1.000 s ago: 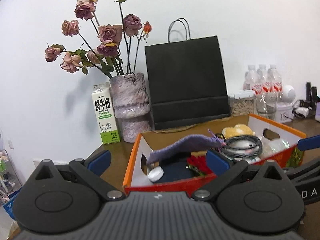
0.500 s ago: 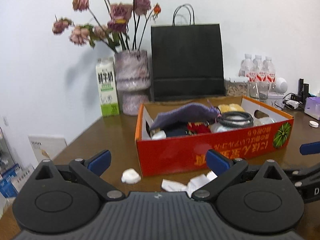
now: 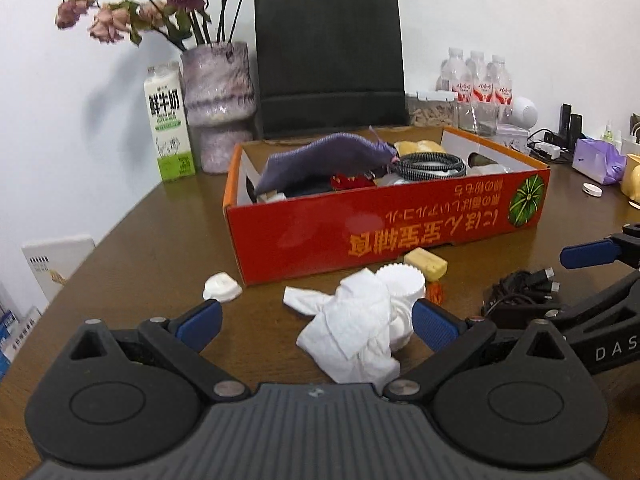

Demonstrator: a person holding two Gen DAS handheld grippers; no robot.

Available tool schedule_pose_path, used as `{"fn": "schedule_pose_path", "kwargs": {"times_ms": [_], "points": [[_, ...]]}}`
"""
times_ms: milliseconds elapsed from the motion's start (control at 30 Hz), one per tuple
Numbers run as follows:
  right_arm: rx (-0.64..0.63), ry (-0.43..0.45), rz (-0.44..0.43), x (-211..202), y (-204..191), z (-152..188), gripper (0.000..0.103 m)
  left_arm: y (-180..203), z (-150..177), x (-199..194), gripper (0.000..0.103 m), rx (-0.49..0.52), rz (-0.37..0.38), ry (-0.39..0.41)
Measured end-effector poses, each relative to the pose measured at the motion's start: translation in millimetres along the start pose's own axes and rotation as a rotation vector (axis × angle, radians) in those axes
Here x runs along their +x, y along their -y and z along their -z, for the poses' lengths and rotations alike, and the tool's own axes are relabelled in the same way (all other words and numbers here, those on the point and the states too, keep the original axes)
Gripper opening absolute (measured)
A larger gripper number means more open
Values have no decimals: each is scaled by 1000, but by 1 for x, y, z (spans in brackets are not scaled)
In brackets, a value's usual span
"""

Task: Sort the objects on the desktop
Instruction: 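Withdraw both tools toward the white tissue and black USB cable on the table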

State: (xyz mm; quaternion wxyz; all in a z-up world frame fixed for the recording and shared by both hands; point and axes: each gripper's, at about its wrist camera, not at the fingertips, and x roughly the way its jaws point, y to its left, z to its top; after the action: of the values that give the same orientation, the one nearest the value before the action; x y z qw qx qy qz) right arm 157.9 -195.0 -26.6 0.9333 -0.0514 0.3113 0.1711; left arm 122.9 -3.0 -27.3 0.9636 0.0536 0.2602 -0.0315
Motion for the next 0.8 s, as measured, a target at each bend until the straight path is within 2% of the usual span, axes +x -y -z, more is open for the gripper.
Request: {"fn": "schedule_pose_path", "kwargs": {"times_ms": [467,667,800], "points": [[-12,-14,14,-3,-2,1,103,-5,2,3,102,-23,27,-29],[12,-5,2,-5,3,0,103,-6,2,4,92,-31,50,-29],[33,37,26,-12,11,-5,101,-6,2,3,79,-36,66,-29]]}}
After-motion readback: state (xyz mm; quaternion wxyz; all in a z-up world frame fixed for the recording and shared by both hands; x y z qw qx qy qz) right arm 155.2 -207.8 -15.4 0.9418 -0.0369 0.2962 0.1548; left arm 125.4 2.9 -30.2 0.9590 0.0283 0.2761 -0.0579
